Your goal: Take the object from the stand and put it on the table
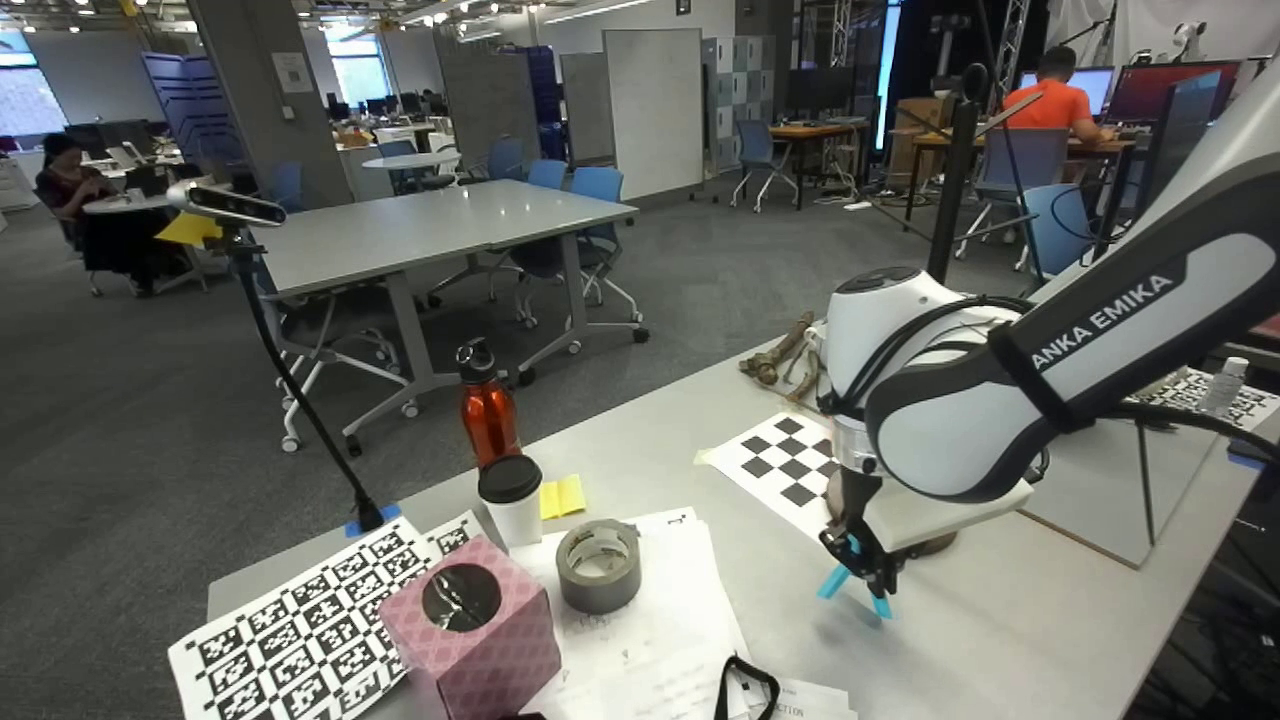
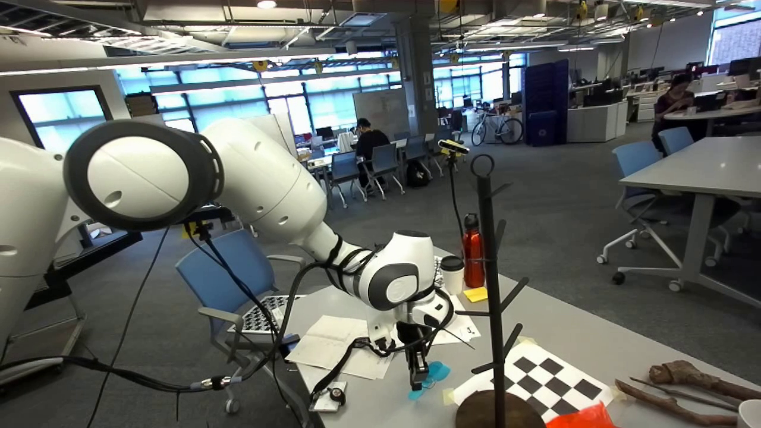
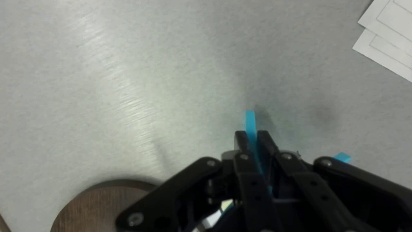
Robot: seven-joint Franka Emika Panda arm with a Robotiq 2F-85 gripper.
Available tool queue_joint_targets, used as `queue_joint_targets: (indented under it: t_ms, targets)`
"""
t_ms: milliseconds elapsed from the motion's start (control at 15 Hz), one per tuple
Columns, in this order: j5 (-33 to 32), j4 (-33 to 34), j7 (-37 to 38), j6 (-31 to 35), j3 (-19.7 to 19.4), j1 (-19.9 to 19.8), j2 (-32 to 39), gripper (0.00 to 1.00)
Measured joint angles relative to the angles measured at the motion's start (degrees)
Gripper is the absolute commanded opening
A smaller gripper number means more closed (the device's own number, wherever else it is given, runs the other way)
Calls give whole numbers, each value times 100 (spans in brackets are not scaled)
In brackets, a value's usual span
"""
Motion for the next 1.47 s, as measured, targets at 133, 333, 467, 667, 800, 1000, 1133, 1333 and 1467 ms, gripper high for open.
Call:
queue_joint_targets:
  t_ms: [133,333,467,667,800,1000,1133,1333,1467]
  targets:
    - [0,110,0,-1,-18,16,91,45]
    - [0,201,-1,-1,-32,50,177,67]
    - [2,242,-1,-1,-33,78,219,82]
    - [3,253,-1,-1,-39,108,238,100]
    - [3,253,-1,-3,-53,113,238,100]
    - [4,230,-1,-5,-94,114,210,100]
    - [5,202,-1,-5,-127,114,161,100]
    - [5,63,-4,-5,-165,113,-30,100]
    - [5,-95,-6,-5,-186,113,-229,100]
